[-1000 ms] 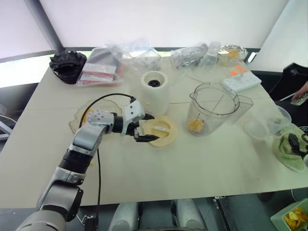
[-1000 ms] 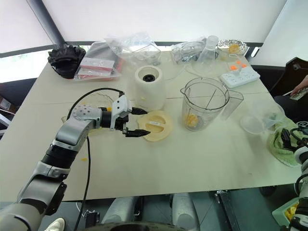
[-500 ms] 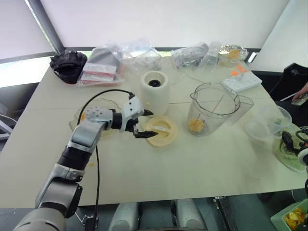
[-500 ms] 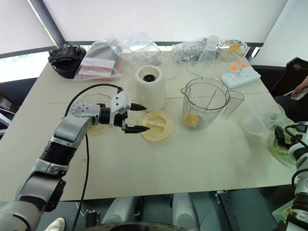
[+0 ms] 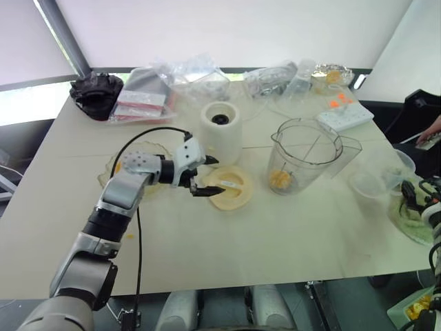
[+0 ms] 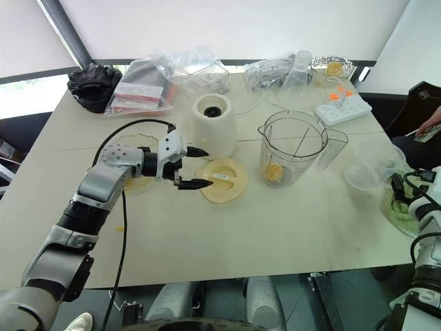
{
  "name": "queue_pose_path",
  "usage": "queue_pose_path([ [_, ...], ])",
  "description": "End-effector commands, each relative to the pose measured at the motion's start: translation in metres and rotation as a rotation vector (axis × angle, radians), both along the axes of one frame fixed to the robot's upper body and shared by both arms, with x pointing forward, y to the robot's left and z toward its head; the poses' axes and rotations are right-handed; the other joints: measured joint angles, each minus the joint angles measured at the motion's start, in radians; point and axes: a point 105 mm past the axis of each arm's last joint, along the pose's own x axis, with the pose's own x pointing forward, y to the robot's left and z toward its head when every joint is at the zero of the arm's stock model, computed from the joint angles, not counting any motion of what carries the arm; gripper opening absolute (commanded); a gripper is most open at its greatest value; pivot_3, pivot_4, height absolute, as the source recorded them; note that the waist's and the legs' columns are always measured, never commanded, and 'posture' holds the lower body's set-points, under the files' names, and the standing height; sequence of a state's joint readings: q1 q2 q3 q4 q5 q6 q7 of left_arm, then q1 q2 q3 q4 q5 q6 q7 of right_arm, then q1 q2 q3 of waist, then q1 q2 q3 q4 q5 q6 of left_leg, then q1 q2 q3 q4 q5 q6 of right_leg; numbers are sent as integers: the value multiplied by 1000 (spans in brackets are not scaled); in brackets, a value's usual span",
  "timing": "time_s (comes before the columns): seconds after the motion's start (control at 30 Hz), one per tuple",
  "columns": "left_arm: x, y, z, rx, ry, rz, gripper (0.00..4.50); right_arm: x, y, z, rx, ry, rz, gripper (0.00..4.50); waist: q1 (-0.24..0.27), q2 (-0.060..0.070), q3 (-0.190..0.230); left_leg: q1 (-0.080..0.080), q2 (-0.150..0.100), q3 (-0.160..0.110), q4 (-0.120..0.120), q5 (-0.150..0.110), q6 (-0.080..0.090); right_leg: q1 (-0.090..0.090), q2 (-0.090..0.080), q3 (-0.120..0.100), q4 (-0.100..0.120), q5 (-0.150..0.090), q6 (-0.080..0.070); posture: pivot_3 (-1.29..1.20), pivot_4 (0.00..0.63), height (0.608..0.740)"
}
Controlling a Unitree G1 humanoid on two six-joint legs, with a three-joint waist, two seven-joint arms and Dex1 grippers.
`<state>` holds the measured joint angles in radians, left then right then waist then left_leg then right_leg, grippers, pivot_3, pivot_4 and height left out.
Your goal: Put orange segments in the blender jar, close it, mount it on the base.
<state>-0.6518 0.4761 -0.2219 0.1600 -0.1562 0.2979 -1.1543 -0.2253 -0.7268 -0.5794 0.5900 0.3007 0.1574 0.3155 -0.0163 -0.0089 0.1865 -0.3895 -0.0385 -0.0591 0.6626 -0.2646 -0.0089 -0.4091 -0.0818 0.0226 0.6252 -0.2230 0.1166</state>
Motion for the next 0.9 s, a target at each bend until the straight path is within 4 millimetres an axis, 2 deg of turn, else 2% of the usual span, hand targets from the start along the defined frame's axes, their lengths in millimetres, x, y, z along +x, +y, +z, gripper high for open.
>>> queue_pose_path([
  [0.03,3,-1,11,10,-52,-9,4482,4,-4,11,-38,-36,-13,4500,0,0,0,0,0,0,0,0,0,0,0,0,0,0,0,0,150,740],
  [0.37,3,-2,13,18,-72,-12,4482,3,-7,8,-46,-40,-17,4500,-1,0,0,0,0,0,0,0,0,0,0,0,0,0,0,0,150,740],
  [0.9,7,-9,13,15,-81,-34,4482,-6,24,7,-12,-51,67,4500,1,0,0,0,1,-1,0,0,0,0,0,0,-1,0,0,0,150,740],
])
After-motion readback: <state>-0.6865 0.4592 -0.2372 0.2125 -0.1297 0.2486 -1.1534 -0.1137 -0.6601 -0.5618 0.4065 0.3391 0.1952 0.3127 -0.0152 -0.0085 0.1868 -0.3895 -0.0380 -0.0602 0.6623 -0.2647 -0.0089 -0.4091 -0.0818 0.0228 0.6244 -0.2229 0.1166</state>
